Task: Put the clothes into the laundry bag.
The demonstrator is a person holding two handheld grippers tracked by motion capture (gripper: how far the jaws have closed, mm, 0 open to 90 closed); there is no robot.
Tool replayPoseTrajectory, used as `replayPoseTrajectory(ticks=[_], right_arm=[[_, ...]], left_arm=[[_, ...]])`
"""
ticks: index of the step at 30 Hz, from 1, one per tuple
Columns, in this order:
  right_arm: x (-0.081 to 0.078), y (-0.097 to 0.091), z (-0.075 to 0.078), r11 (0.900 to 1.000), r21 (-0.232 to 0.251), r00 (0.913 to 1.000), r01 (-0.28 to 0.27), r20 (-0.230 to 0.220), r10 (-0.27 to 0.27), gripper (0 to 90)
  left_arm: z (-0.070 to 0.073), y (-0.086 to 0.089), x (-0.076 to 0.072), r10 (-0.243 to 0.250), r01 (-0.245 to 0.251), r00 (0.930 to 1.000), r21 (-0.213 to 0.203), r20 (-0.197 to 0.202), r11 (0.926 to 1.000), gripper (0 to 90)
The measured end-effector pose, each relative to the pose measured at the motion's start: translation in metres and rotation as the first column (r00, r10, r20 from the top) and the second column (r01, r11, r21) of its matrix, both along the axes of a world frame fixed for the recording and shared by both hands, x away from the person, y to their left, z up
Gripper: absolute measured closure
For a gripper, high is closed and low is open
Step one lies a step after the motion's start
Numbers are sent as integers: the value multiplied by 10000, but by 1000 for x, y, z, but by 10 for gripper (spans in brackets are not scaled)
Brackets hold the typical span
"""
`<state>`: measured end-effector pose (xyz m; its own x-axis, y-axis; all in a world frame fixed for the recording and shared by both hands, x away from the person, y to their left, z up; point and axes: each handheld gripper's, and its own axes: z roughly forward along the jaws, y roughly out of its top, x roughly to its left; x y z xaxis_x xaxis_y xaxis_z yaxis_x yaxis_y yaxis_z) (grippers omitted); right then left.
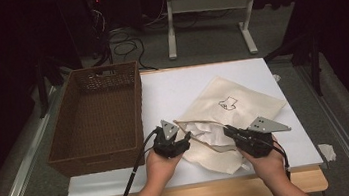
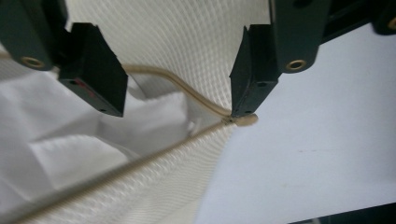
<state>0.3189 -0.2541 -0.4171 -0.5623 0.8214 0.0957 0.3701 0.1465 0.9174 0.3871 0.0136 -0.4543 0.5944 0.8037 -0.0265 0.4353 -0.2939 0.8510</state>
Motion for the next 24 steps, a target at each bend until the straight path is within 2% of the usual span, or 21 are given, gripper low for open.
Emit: replayPoseTrajectory(ticks=[2, 4, 5, 6, 8, 9, 11, 12, 14, 16, 18, 20, 21, 24], right_arm=[[-3, 2, 0, 10000, -47, 10000, -81, -55, 81, 850], [-9, 2, -5, 9987, -403, 9994, -314, -168, 307, 850], [-12, 2, -9, 9979, -516, 9989, -401, -245, 389, 849], [-16, 0, -18, 9977, -480, 9978, -475, -481, 452, 849], [-16, -2, -21, 9980, -386, 9970, -500, -605, 477, 849], [-17, -3, -24, 9984, -274, 9964, -491, -708, 471, 847], [-18, -5, -23, 9984, -204, 9967, -525, -636, 511, 835], [-19, -7, -21, 9986, -136, 9972, -507, -563, 499, 823], [-22, -11, -16, 9983, 173, 9979, -558, -321, 564, 794], [-25, -16, -9, 9982, 347, 9988, -489, 28, 488, 762], [-28, -26, -2, 9982, 593, 9995, 91, 312, -110, 696], [-26, -34, -2, 9951, 670, 9970, 727, 225, -743, 617], [-23, -39, -3, 9911, 582, 9925, 1198, 158, -1209, 566], [-13, -53, -12, 9672, 22, 9670, 2538, -249, -2537, 370]], left_arm=[[-1, -5, 8, 201, -201, 9998, 336, 2, 9992, 338], [-4, -10, 17, 396, -387, 9992, 724, -112, 9966, 306], [-5, -11, 19, 454, -441, 9989, 763, -151, 9961, 306], [-8, -13, 24, 490, -466, 9984, 826, -280, 9955, 323], [-11, -15, 30, 581, -534, 9975, 1055, -414, 9930, 338], [-12, -15, 32, 584, -530, 9972, 1091, -474, 9926, 390], [-14, -14, 34, 669, -607, 9963, 1088, -546, 9922, 492], [-14, -12, 33, 725, -675, 9961, 936, -509, 9933, 562], [-12, -10, 33, 738, -691, 9957, 814, -553, 9943, 693], [-11, -9, 32, 718, -680, 9965, 833, -437, 9942, 779], [-10, -8, 30, 669, -636, 9970, 804, -396, 9947, 795], [-7, -5, 27, 636, -610, 9972, 647, -393, 9960, 799], [-6, -4, 25, 581, -555, 9975, 631, -404, 9965, 800], [-3, -1, 15, 293, -271, 9991, 658, -317, 9975, 802]])
